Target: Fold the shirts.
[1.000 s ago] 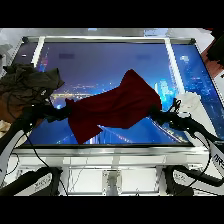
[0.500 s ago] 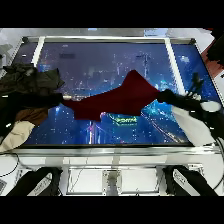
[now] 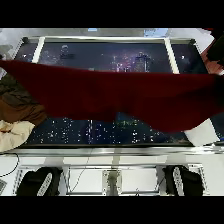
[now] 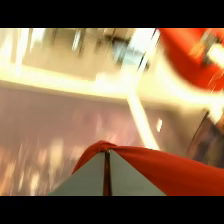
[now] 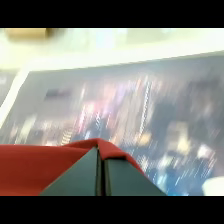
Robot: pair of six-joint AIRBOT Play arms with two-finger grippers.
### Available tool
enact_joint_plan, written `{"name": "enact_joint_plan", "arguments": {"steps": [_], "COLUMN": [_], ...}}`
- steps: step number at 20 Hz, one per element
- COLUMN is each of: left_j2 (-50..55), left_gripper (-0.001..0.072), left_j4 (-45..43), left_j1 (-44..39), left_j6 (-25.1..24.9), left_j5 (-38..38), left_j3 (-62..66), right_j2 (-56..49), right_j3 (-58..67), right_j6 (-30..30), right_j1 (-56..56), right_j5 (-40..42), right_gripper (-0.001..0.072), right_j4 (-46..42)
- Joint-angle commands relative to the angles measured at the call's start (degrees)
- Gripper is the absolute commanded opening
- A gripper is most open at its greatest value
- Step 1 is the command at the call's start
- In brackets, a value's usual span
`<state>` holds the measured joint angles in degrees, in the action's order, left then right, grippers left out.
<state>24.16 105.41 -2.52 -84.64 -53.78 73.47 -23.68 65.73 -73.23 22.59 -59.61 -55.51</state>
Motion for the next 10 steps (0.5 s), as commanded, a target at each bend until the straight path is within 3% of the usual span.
{"name": "enact_joint_plan", "arguments": {"steps": [1, 6, 10], "left_j2": [1.99, 23.34, 44.33], "left_gripper": [0.0009, 0.0009, 0.001], "left_j4": [-0.48, -0.96, -2.08], "left_j1": [0.02, 0.02, 0.0], "left_j6": [-2.23, -5.64, -5.18], "left_j5": [2.54, -1.99, 2.1], "left_j3": [5.57, 5.57, 5.57], "right_j2": [-0.76, -21.0, -42.69], "right_j3": [5.31, 5.31, 5.31], "right_j6": [-0.26, 4.59, 5.77], "right_j1": [0.76, -1.36, -10.34], "right_j5": [3.91, -0.61, 5.44], "right_gripper": [0.0021, 0.0022, 0.0022], "right_j4": [1.86, 11.89, 11.56]}}
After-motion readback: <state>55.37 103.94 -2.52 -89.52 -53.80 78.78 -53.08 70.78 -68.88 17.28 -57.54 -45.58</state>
